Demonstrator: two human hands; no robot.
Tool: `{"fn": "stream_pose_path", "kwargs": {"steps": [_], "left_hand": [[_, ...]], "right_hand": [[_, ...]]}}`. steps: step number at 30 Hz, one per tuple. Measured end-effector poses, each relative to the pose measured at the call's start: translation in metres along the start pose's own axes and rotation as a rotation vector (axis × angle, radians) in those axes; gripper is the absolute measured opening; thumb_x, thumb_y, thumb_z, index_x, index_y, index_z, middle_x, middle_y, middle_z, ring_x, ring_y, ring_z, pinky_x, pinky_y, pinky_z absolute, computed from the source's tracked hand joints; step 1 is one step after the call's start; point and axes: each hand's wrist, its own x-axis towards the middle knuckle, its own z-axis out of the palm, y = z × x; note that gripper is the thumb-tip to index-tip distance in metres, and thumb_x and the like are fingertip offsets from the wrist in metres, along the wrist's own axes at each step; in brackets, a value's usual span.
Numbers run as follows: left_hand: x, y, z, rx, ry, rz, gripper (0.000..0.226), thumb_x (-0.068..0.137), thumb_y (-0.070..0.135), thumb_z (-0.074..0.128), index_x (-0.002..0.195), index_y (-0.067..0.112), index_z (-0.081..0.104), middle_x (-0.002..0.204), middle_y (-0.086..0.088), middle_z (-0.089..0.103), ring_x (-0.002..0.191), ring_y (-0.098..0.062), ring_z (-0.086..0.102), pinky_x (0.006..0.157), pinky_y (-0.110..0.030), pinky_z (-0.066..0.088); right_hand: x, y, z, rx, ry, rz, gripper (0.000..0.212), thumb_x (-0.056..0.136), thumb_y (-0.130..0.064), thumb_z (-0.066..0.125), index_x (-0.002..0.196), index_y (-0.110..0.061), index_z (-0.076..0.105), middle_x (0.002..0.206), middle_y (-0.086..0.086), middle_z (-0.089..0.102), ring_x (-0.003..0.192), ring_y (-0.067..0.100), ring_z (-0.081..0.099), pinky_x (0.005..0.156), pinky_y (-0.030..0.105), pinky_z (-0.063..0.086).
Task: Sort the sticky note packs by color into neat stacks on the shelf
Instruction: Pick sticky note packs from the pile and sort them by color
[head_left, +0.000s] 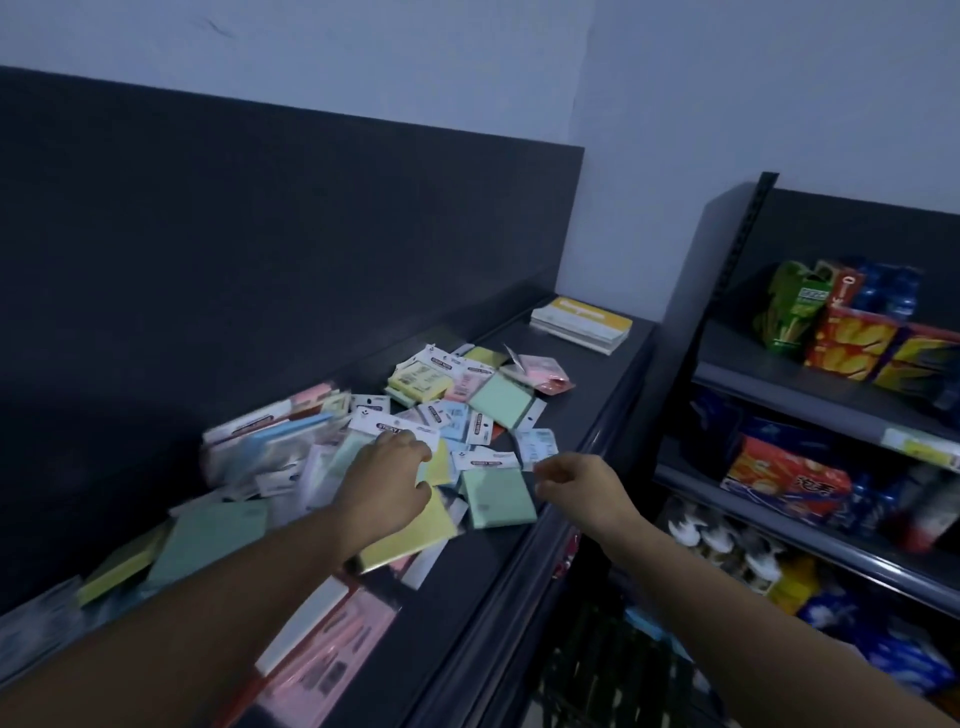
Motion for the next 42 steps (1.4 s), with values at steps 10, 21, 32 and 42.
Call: {"fn": "stream_pose_path", "kwargs": {"steps": [10,21,32,42], "left_hand": [[0.147,0.041,0.044,0.028,-0.044,-0.201,0.037,0.087,0.027,0.056,0.117,0.007,0.055,0.121,-0.009,0.053,0.114,-0.027,0.047,0.094,-0.034,0.04],[0.215,0.023,0.078,0.029,-0.089,-0.439,0.033,0.097,0.026,0.039,0.119,0.009,0.056,0.125,-0.011,0.045,0.112,-0.025,0.044,0.092,-0.036,0.043],[0.286,0.029,0.092,0.076,-0.249,-0.399,0.029,0.094,0.027,0.047,0.113,0.006,0.055,0.124,-0.01,0.05,0.114,-0.026,0.046,0.089,-0.034,0.041],[0.286,0.035,0.095,0.172,-0.406,-0.332,0.083,0.072,0.056,0.068,0.133,0.007,0.039,0.136,-0.01,0.038,0.131,-0.026,0.026,0.103,-0.035,0.033]], "right_hand": [[0.146,0.047,-0.077,-0.003,-0.085,-0.026,0.023,0.086,-0.011,0.059,0.109,-0.01,0.064,0.101,-0.002,0.061,0.097,0.011,0.056,0.08,0.021,0.038],[0.262,0.064,-0.091,-0.107,-0.206,-0.065,0.039,0.088,-0.02,0.059,0.123,-0.005,0.053,0.119,0.006,0.059,0.113,0.022,0.054,0.09,0.027,0.04],[0.334,0.058,-0.046,-0.425,-0.402,-0.152,0.059,0.089,-0.021,0.058,0.142,-0.011,0.033,0.139,0.01,0.045,0.124,0.024,0.047,0.097,0.027,0.039],[0.363,0.071,-0.041,-0.82,-0.401,-0.49,0.071,0.083,-0.011,0.056,0.145,-0.016,0.021,0.136,0.008,0.043,0.119,0.027,0.046,0.096,0.035,0.042]]}}
